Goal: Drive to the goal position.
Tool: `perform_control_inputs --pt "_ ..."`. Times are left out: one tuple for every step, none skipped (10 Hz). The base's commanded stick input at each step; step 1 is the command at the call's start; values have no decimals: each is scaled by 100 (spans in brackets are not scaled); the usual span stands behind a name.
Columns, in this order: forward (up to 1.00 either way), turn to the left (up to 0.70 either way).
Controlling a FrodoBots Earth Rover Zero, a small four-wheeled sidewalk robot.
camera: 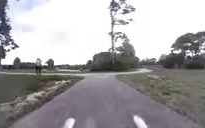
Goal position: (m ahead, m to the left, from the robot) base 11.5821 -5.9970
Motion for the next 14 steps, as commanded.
perform_control_inputs --pt "85 0" --pt "85 0" --pt "85 0" --pt "85 0" --pt "85 0" --pt "85 0" --pt "85 0" --pt "85 0" --pt "85 0" --pt "85 0" --pt "85 0" --pt "85 0" --pt "85 0" --pt "85 0"
